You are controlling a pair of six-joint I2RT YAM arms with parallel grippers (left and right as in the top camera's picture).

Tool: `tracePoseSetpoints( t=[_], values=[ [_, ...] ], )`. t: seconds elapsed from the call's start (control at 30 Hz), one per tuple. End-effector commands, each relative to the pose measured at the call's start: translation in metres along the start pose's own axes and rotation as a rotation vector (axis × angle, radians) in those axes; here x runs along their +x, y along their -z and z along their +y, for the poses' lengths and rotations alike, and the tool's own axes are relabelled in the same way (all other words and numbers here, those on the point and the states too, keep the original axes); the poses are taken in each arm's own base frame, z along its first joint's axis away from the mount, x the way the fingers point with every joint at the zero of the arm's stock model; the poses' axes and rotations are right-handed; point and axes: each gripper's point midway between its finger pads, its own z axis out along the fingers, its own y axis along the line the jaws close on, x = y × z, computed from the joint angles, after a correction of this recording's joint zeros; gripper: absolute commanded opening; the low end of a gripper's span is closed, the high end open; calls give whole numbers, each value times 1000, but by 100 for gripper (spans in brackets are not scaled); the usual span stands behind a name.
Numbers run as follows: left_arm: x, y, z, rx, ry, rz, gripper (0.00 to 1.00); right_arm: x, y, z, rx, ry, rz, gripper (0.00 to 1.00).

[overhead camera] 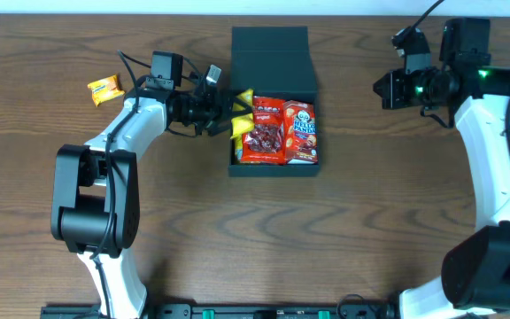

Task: Pack container
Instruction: 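Carry the yellow bag into the black box's left side and release, then withdraw the left arm and reach the right gripper into the box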

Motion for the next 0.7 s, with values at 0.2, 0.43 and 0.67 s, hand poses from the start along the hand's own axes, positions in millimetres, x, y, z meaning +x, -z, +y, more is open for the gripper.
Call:
tracePoseSetpoints(
  t=[0.2,0.43,0.67],
  values=[
    [-1,0,0,20,-24,2,95,-5,7,20,-13,59,-4,2],
    [-8,19,-19,81,-53,-18,95,-2,-3,50,-54,116,17,1],
    [-30,85,-51,73,-179,-198,95,3,-21,81,-137,177,44,1]
  ],
)
